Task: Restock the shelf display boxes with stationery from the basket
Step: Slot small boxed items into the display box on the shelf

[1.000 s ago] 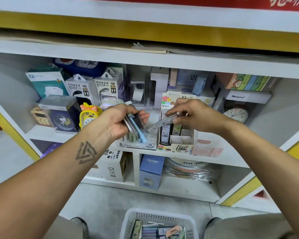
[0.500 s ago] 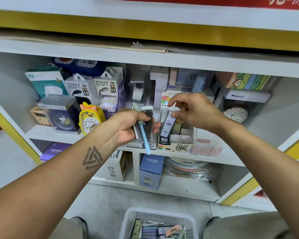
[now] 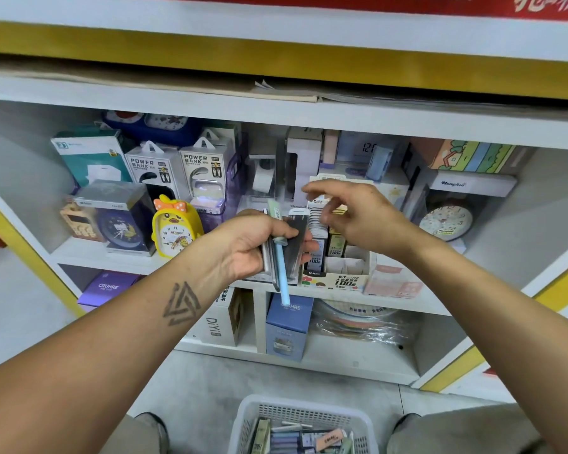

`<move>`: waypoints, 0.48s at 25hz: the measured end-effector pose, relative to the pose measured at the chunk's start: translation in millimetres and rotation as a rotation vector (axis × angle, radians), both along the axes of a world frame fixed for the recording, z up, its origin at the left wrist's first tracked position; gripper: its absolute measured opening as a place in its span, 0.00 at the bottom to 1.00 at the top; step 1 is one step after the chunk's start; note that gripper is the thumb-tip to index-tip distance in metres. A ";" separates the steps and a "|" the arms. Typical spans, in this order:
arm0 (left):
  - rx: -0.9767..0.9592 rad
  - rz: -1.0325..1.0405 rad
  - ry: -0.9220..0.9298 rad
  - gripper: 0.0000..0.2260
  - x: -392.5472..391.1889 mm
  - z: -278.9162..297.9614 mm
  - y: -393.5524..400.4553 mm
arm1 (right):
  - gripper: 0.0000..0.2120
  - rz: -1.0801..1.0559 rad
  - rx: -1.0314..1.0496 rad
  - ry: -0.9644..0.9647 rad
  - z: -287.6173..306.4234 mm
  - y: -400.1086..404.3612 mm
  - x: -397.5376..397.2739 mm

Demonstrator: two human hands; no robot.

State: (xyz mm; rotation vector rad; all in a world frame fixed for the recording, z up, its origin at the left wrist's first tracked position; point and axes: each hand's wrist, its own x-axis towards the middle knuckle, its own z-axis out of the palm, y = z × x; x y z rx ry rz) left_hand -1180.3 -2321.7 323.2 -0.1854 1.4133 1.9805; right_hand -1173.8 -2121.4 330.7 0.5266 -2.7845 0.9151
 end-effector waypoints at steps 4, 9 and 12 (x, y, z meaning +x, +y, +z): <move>0.047 -0.061 -0.014 0.10 2.3 2.8 -0.5 | 0.17 0.152 -0.060 -0.091 -2.2 -5.0 0.1; 0.018 0.044 -0.049 0.08 -5.7 2.0 -7.4 | 0.09 0.146 -0.065 -0.118 7.8 11.3 0.1; -0.006 0.204 -0.068 0.06 -14.6 0.3 -13.8 | 0.12 0.091 -0.136 -0.155 9.6 19.9 2.6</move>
